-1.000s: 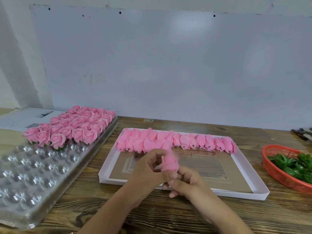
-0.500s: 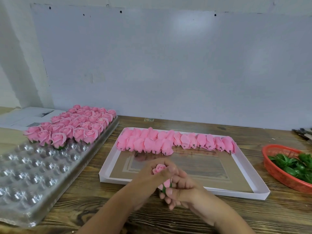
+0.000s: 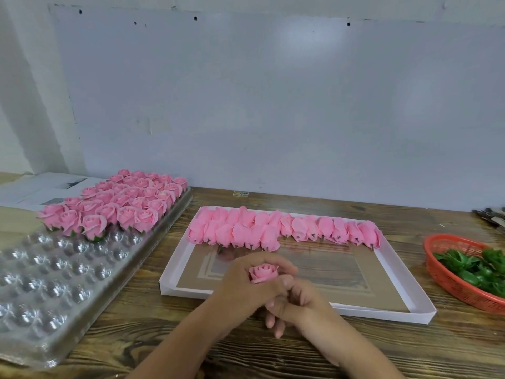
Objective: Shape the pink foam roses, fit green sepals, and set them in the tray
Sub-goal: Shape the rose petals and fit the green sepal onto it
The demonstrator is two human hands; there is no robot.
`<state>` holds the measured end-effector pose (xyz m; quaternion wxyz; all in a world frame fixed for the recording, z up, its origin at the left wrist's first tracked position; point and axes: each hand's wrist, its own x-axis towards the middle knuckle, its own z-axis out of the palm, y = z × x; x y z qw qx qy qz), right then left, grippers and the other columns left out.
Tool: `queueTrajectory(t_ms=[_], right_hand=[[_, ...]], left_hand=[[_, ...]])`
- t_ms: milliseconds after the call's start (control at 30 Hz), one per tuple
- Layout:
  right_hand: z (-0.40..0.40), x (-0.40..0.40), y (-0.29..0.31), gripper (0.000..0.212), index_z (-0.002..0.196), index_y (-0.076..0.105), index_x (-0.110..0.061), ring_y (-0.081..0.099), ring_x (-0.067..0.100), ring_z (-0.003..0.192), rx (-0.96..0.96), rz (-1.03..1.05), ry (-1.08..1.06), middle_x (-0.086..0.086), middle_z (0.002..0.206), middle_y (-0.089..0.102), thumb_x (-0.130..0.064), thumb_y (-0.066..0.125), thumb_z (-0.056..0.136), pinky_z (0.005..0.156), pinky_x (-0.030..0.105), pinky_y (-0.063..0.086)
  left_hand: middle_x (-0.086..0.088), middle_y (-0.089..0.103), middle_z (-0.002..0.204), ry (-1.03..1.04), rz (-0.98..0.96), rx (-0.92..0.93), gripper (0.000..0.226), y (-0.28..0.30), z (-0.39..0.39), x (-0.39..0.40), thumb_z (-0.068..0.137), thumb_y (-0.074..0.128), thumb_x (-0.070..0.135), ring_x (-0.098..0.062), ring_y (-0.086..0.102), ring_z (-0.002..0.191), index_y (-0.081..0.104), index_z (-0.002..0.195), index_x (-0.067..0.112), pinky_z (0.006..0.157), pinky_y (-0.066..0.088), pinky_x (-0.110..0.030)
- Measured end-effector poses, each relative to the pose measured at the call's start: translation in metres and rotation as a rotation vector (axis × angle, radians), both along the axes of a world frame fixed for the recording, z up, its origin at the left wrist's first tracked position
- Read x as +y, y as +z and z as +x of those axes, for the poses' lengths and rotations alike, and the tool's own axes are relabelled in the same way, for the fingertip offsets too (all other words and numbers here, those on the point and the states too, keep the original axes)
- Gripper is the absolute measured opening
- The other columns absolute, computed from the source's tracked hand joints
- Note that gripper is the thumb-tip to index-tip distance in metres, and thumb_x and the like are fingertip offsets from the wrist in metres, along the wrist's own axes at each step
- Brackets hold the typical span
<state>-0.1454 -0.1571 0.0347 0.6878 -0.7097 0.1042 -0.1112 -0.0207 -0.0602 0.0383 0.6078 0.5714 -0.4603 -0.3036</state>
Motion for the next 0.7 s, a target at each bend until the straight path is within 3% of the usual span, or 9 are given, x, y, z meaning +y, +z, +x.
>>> queueTrajectory(t_ms=[67,167,267,367,533,633,700], right_hand=[[0.0002,-0.0008,-0.0009,0.02,0.087,0.074,-0.029,0.057,0.017,0.056,-0.037,-0.023,-0.026,0.008,0.066,0.063,-0.015,0.06,0.086,0.054,0.024,0.048],[0.0011,-0.0043,-0.002,0.019,0.098,0.073,-0.024,0.052,0.026,0.058,-0.066,-0.083,-0.1,0.009,0.067,0.061,-0.018,0.06,0.086,0.051,0.026,0.046],[0.0009,-0.0086,-0.0028,0.017,0.099,0.071,-0.034,0.051,0.015,0.052,-0.06,-0.214,-0.171,0.002,0.063,0.059,-0.028,0.061,0.086,0.05,0.024,0.043],[0.0005,-0.009,-0.0053,0.021,0.095,0.067,-0.047,0.05,0.002,0.049,-0.039,-0.362,-0.169,-0.002,0.06,0.057,-0.029,0.059,0.086,0.052,0.015,0.039],[0.0015,-0.0075,-0.0081,0.019,0.091,0.066,-0.048,0.047,0.003,0.049,-0.033,-0.426,-0.164,-0.004,0.062,0.057,-0.031,0.059,0.086,0.052,0.02,0.037],[0.0014,-0.0063,-0.0072,0.014,0.082,0.065,-0.046,0.05,0.002,0.051,-0.048,-0.406,-0.174,-0.006,0.062,0.059,-0.035,0.058,0.083,0.053,0.023,0.04],[0.0012,-0.0054,-0.0063,0.024,0.083,0.066,-0.049,0.052,0.001,0.053,-0.066,-0.39,-0.157,-0.01,0.064,0.062,-0.028,0.055,0.081,0.049,0.02,0.041]], left_hand=[[0.004,0.075,0.108,-0.028,0.055,-0.006,0.032,-0.0014,0.0013,0.0003,0.081,0.079,0.027,-0.002,0.07,0.079,0.071,0.111,0.032,0.078,0.055,-0.026],[0.002,0.072,0.11,-0.087,0.049,0.07,0.054,-0.0017,0.0028,0.0003,0.074,0.085,0.033,-0.005,0.068,0.079,0.065,0.124,0.034,0.081,0.055,-0.032],[0.004,0.071,0.119,0.011,-0.071,0.092,0.044,0.0029,0.0039,-0.0003,0.08,0.073,0.058,-0.013,0.069,0.102,0.068,0.118,0.039,0.086,0.055,-0.025],[0.001,0.074,0.112,0.099,-0.129,0.074,0.046,0.0022,0.0071,-0.0004,0.082,0.062,0.069,-0.014,0.068,0.107,0.077,0.104,0.031,0.088,0.053,-0.022],[0.001,0.076,0.11,0.044,-0.105,0.032,0.024,-0.0005,0.0047,-0.0017,0.084,0.072,0.047,-0.014,0.07,0.105,0.08,0.099,0.03,0.085,0.054,-0.022],[-0.003,0.076,0.105,-0.008,-0.017,0.063,0.027,0.001,0.0023,-0.0005,0.077,0.079,0.042,-0.014,0.072,0.097,0.078,0.103,0.033,0.078,0.057,-0.021],[0.001,0.076,0.104,-0.022,0.043,0.039,0.032,-0.0003,0.0023,-0.0002,0.073,0.082,0.038,-0.011,0.071,0.096,0.076,0.105,0.036,0.077,0.055,-0.018]])
